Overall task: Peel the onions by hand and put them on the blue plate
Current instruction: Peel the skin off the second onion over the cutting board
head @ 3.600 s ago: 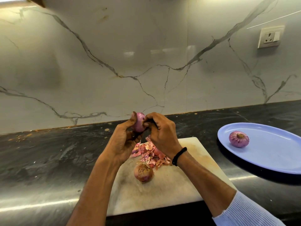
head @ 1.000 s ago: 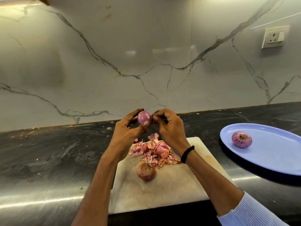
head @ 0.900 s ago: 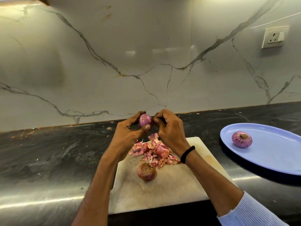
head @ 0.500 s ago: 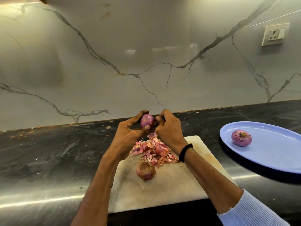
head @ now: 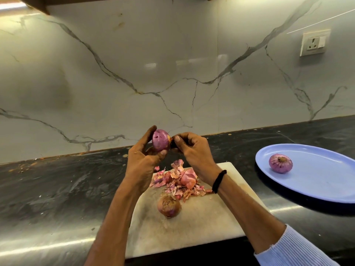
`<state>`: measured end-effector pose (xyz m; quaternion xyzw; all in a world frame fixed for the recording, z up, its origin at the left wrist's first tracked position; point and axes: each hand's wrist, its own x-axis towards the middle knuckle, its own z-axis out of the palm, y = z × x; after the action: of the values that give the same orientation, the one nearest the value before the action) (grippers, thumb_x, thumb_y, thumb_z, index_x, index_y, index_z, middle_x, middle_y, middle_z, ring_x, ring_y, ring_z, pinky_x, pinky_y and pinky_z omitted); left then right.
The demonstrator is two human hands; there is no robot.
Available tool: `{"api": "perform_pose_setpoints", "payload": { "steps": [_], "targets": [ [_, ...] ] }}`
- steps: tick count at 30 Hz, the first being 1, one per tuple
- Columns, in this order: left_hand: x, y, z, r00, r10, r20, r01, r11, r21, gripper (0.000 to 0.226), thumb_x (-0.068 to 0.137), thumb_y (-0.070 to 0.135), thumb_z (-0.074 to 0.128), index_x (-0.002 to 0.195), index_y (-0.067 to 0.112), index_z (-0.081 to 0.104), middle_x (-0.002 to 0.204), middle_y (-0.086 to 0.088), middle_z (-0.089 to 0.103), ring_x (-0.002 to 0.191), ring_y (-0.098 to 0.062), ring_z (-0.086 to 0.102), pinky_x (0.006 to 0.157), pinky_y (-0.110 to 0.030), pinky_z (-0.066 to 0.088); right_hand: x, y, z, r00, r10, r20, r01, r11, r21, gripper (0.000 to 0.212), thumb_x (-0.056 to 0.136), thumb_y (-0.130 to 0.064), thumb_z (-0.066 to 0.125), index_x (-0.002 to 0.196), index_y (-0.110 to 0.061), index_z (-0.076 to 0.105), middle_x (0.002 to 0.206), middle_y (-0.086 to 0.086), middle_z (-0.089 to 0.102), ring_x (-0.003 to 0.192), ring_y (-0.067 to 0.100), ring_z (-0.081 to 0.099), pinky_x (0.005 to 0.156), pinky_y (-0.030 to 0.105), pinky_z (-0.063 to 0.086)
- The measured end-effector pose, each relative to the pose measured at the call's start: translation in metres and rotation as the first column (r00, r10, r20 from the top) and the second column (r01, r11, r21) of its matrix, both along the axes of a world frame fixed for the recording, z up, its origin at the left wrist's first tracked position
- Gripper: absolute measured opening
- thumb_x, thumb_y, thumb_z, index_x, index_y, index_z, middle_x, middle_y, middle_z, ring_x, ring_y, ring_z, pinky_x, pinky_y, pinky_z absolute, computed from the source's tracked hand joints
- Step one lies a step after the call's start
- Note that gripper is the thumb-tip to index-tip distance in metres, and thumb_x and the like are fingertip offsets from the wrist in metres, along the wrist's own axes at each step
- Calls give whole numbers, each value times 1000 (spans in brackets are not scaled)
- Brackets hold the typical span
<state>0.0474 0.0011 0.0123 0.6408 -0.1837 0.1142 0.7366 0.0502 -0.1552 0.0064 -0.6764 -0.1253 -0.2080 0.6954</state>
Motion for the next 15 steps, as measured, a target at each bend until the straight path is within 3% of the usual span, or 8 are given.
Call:
{"api": "perform_pose_setpoints", "payload": {
  "steps": [4,8,11,15],
  "targets": [
    [-2,0,2,998,4,68,-6,999,35,82,74,-26,66,137,26,57,142,5,53,113,-23,66,85,-26,59,-2,1,0,998,30,62,-30,1000,1,15,91,-8,68,106,-5,70,102,13,72,99,24,70,88,37,59],
    [-3,0,1,998,-52,40,52,999,8,80,73,-28,65,133,26,62,140,0,57,113,-29,67,87,-38,60,-2,1,-1,992,-57,113,59,998,-20,18,85,-2,74,103,-2,71,98,10,73,95,17,70,85,29,59],
    [-4,0,1,981,-189,-41,183,977,-110,69,75,-11,69,133,26,63,141,-6,55,115,-34,65,93,-50,57,-1,-1,-2,980,-117,162,129,990,-65,14,85,-2,74,99,-4,73,94,4,73,93,13,70,83,24,58],
    [-4,-2,3,961,-250,-116,218,948,-233,53,89,-6,58,133,22,63,142,-9,53,116,-35,65,90,-49,59,-2,2,-4,960,-159,229,186,977,-102,12,86,-2,73,97,-6,73,94,2,73,92,10,70,83,24,59]
  ]
}}
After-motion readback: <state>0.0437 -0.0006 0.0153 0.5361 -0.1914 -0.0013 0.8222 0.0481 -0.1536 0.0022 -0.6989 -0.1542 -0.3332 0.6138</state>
